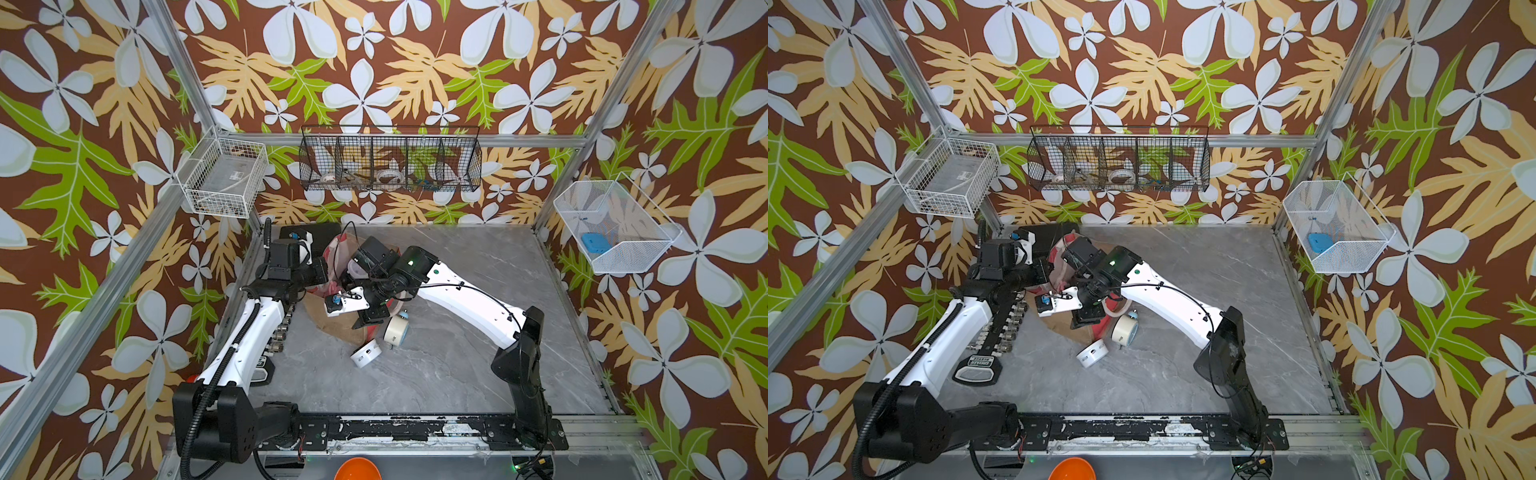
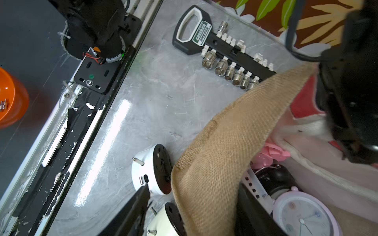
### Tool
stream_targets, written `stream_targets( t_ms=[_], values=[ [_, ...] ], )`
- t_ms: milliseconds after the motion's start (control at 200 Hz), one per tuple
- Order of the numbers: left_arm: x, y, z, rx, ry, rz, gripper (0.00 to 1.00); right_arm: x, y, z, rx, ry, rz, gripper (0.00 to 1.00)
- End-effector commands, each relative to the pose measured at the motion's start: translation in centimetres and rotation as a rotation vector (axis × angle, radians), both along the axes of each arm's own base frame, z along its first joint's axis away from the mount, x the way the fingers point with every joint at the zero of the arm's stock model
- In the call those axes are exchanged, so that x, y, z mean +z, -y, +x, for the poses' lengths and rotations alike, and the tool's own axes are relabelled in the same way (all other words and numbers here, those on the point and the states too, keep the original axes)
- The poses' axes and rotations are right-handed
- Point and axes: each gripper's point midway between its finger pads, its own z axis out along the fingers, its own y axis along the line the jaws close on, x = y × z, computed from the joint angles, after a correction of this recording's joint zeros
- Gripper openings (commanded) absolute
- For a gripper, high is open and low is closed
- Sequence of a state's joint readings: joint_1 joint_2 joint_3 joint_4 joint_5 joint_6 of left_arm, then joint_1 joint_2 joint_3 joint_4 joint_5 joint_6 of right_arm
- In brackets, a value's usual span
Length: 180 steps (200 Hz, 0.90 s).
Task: Put the alarm clock into the canvas bag
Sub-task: Pick up the alarm from the center of the board.
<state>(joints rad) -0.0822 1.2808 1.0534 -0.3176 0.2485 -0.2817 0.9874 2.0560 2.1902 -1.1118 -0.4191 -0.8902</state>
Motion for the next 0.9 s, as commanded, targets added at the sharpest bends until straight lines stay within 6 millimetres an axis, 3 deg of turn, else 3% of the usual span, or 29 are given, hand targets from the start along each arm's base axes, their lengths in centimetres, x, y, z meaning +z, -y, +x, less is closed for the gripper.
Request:
stream_targets(
  t_ms=[0,170,260,440,671,896],
  values=[
    [0.9,0.3,0.3,-0.014,0.035,-0.011,0.0,-1.1,0.7,-2.0,0.091,-0.024,-0.048,0.66],
    [1.0,0.2,0.3,-0.013,0.037,-0.01,0.0,-4.2,1.2,-3.5,0.127,-0.011,-0.169,0.7],
    [0.9,0.2,0.3,-0.013,0.036,-0.01,0.0,-4.5,1.0,-4.2,0.126,0.008,-0.186,0.71],
    [1.0,0.3,0.3,-0.014,0.036,-0.011,0.0,-2.2,-0.1,-3.1,0.06,0.167,-0.085,0.72],
    [0.9,0.2,0.3,-0.013,0.036,-0.009,0.0,1.8,0.0,-3.9,0.044,0.306,0.013,0.74],
    [1.0,0.2,0.3,-0.012,0.037,-0.006,0.0,1.7,0.7,-6.7,0.096,0.324,0.003,0.74]
  ],
)
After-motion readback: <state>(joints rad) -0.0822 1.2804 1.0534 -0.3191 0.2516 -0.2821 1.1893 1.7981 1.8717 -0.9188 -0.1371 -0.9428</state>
